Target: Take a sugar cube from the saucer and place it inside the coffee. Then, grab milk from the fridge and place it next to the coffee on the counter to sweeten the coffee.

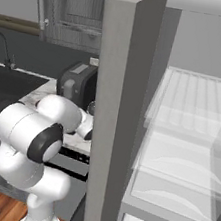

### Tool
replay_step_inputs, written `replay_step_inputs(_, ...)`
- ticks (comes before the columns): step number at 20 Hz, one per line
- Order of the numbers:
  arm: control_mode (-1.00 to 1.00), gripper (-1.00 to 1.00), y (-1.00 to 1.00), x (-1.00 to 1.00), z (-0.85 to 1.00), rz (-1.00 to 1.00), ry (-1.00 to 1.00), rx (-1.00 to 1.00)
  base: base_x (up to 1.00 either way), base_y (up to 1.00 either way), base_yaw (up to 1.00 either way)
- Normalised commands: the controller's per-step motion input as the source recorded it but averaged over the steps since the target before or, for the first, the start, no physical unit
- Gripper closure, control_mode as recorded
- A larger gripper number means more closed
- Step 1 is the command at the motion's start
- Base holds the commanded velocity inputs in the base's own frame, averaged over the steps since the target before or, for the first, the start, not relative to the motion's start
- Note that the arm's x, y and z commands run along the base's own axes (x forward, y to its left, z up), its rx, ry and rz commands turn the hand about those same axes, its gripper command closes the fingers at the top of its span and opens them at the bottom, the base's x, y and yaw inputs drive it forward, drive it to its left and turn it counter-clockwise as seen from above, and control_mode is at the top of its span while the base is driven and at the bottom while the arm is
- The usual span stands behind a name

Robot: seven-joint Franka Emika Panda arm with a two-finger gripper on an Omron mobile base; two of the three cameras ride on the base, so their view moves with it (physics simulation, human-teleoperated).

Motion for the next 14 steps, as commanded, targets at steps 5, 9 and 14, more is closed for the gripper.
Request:
replay_step_inputs(5,-1.00,1.00,0.00,0.35,-0.01,0.00,-0.07,0.00,0.00,0.00,0.00)
replay_step_inputs(9,-1.00,1.00,-0.07,0.16,-0.16,0.00,-0.09,0.00,0.00,0.00,0.00)
replay_step_inputs(14,-1.00,1.00,-0.15,0.02,-0.27,0.00,-0.10,0.01,0.00,0.00,0.00)
